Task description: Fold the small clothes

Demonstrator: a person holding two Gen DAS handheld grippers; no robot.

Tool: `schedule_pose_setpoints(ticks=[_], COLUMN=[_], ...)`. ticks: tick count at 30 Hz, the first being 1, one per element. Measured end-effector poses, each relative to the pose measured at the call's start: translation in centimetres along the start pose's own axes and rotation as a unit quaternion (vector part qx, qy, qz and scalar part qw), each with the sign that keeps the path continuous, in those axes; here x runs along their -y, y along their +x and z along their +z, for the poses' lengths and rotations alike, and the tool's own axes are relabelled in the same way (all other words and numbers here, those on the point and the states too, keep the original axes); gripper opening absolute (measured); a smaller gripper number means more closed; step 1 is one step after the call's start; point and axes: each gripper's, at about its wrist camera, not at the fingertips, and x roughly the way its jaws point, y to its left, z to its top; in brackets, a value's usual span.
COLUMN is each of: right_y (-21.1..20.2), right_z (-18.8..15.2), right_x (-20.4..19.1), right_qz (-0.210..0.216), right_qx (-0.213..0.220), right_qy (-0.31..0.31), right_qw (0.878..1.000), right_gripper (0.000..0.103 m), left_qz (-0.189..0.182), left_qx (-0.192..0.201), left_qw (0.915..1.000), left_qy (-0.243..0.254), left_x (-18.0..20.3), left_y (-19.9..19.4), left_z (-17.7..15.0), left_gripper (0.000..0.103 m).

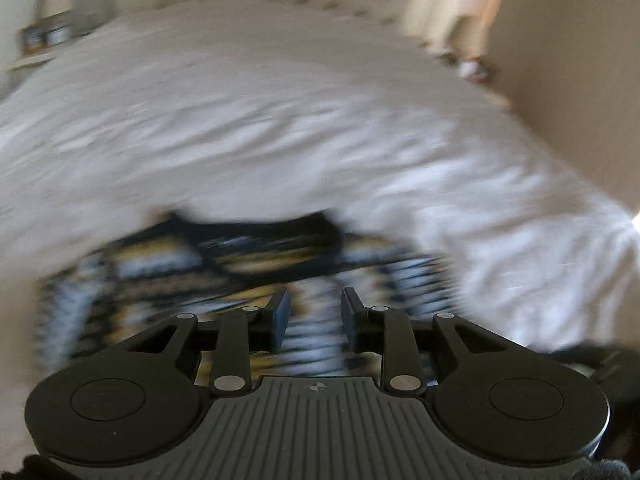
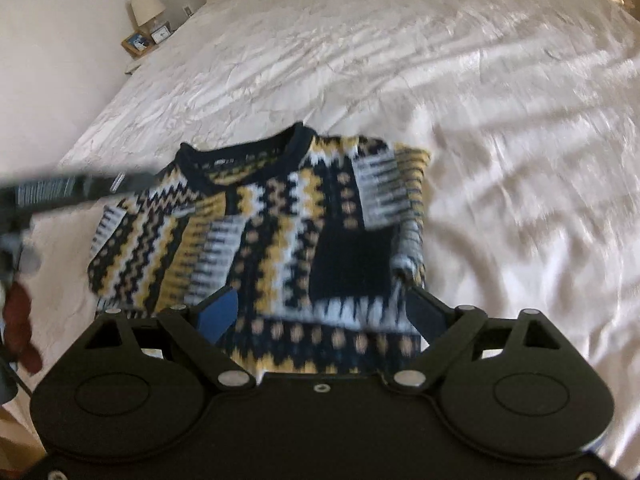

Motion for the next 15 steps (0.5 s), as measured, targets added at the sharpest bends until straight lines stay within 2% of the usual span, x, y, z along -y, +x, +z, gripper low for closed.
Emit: schedule_pose_setpoints(ticks=[4, 7, 8, 10, 15], right_y=[2.1, 3.8, 4.3, 5.3, 8.0], right_z=[1.7, 2.8, 3.0, 3.4, 3.5], right_x=[0.2, 0.7, 0.9, 1.4, 1.6], right_qz=[-0.009, -0.013, -0.011, -0.006, 0.002], right_qx=[0.002, -0.010, -0.013, -0.023, -0.061], right_qy=[-0.001, 0.002, 0.004, 0.009, 0.019], right_qw=[1.000, 1.000, 1.000, 1.000, 0.998], right_gripper=[0.091, 0.090, 0.090, 0.083, 0.076], left_qz=[0.079, 0.118, 0.122, 0.120, 0.111], left_qx=[-0.049, -0.079, -0.087, -0.099, -0.091], left_qw=[0.9951, 0.9887, 0.9868, 0.9842, 0.9838], left_qy=[-0.033, -0.049, -0.061, -0.085, -0.108], left_x=[-7.2, -11.0, -12.2, -14.0, -14.5], left_y=[1.8, 3.1, 3.4, 4.4, 5.0], left_z=[-1.6, -2.9, -3.2, -4.1, -4.6], left_gripper=[0.027, 0.027, 0.027, 0.027, 0.027])
